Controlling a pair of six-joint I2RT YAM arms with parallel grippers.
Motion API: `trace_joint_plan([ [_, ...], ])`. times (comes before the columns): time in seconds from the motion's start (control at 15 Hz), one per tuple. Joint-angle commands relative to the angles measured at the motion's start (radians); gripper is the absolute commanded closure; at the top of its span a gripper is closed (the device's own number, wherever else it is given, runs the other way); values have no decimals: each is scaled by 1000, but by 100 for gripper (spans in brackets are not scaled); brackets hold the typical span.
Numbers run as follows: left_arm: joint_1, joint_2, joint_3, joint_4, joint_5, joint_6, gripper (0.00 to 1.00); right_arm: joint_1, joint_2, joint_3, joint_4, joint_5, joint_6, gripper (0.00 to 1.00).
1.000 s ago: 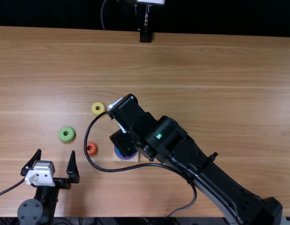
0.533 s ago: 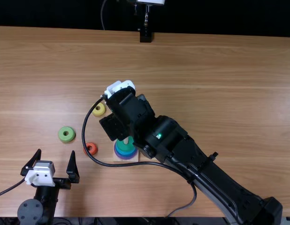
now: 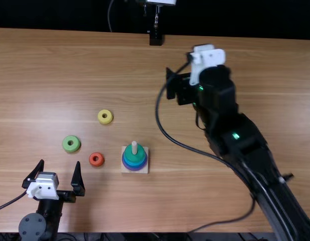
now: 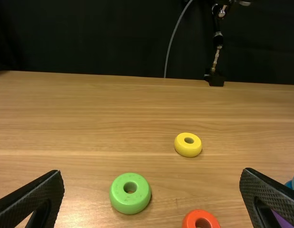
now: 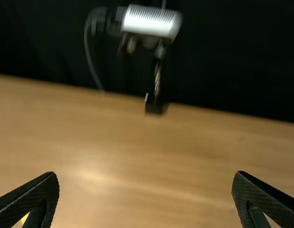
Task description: Build the Hanoi tower: stack the rings onto the peg from bottom to top in this color order: purple, dark blue, light blue, dark green, light green, yellow, orange.
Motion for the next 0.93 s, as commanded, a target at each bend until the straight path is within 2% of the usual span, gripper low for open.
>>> trace_joint_plan([
  [0.0,12,-11,-37,-5,0,7,0,-40,-183,-99,77,3,-4,0],
  [0.07,12,-11,-37,-5,0,7,0,-80,-286,-179,160,-5,-4,0],
  [0.2,12,-11,-37,-5,0,7,0,-170,-450,-338,281,-6,-4,0],
  [0.33,12,-11,-37,-5,0,7,0,-251,-563,-479,333,-52,-4,0],
  [0.4,12,-11,-37,-5,0,7,0,-287,-634,-553,337,-60,-4,0],
  [0.53,12,-11,-37,-5,0,7,0,-316,-783,-703,337,-60,-6,0],
  [0.73,12,-11,-37,-5,0,7,0,-409,-1043,-927,375,-62,-4,0],
  [0.87,12,-11,-37,-5,0,7,0,-412,-1175,-1049,460,-73,-4,0],
])
